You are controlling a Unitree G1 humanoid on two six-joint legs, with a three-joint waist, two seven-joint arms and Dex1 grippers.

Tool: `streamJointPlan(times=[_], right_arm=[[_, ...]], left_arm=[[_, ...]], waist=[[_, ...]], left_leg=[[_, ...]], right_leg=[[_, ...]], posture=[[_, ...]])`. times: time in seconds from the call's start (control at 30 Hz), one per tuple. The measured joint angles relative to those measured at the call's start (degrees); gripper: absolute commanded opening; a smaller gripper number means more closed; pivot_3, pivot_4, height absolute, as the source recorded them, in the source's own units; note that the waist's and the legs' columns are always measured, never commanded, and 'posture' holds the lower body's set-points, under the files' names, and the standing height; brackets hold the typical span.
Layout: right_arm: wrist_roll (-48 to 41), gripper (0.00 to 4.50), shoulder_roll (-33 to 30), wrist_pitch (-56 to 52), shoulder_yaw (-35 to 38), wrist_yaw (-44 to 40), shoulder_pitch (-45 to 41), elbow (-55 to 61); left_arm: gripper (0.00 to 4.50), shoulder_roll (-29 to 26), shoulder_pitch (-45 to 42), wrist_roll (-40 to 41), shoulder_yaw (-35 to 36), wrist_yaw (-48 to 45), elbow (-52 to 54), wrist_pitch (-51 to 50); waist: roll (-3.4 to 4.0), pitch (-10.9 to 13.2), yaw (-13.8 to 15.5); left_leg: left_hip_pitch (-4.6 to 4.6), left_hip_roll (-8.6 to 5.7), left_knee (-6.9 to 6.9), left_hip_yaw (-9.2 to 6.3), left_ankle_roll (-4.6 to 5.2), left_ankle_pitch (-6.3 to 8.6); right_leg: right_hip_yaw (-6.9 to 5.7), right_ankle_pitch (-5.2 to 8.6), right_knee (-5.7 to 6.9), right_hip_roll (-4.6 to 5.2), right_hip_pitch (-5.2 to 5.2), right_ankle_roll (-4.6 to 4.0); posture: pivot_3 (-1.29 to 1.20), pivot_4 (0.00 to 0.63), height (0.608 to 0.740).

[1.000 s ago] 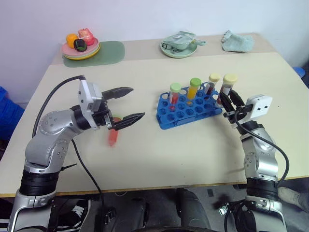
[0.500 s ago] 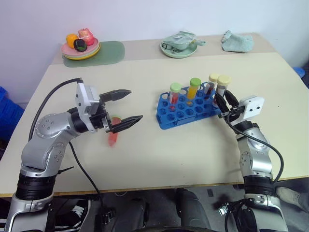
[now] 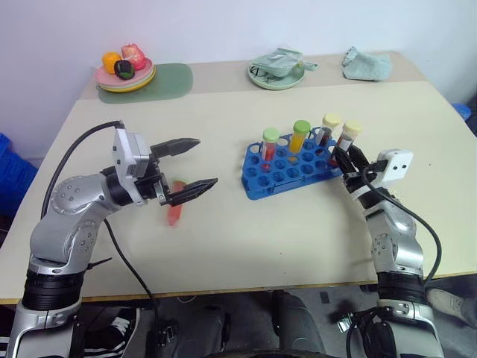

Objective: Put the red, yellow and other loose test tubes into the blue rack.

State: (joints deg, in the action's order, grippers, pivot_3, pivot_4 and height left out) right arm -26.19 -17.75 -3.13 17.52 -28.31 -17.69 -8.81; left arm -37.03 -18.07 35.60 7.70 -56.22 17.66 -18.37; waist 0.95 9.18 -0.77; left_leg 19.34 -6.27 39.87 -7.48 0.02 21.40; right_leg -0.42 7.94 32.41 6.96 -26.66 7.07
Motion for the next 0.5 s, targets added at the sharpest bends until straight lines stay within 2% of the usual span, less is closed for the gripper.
streamJointPlan(times=[0.07,0.1,0.23,0.3,0.5], right_arm=[[0.19,4.11,-0.31,-0.17,-0.09,0.16,0.01,0.61],[0.42,4.45,-0.69,-0.17,-0.18,0.29,0.0,1.05],[2.34,4.45,-4.42,-1.11,-0.5,0.27,0.05,3.92],[2.09,4.45,-8.28,-4.34,-0.57,-1.15,0.78,6.47],[-2.32,4.45,-26.47,-20.34,2.04,-8.77,5.36,14.21]], left_arm=[[4.5,0.0,0.01,0.0,0.0,-0.04,0.0,0.0],[4.5,0.0,0.02,-0.01,0.0,-0.06,0.0,0.03],[4.5,0.05,0.22,-0.06,0.0,-0.34,-0.03,0.38],[4.5,0.17,0.43,-0.09,-0.03,-0.58,-0.04,0.63],[4.5,0.54,1.57,-0.21,-0.15,-1.1,-0.24,1.81]], waist=[[0.0,0.0,0.0],[0.0,0.0,0.02],[0.0,0.0,0.08],[0.01,0.0,0.18],[0.0,0.0,0.5]], left_leg=[[0.0,0.0,0.0,0.0,0.0,0.0],[0.0,0.0,0.0,0.0,0.0,0.0],[0.01,-0.01,0.0,0.01,0.0,0.0],[0.02,-0.01,0.0,0.01,0.0,0.0],[0.02,0.0,0.01,0.06,0.04,0.02]], right_leg=[[0.0,0.0,0.0,0.0,0.0,0.0],[0.0,0.0,0.0,0.0,0.0,0.0],[0.0,0.0,0.0,0.0,0.0,0.0],[0.0,0.0,-0.01,0.0,0.0,0.0],[0.01,0.0,-0.14,0.0,0.06,0.0]], posture=[[0.0,0.15,0.74],[0.0,0.15,0.74],[0.0,0.15,0.74],[0.0,0.15,0.74],[0.0,0.15,0.74]])
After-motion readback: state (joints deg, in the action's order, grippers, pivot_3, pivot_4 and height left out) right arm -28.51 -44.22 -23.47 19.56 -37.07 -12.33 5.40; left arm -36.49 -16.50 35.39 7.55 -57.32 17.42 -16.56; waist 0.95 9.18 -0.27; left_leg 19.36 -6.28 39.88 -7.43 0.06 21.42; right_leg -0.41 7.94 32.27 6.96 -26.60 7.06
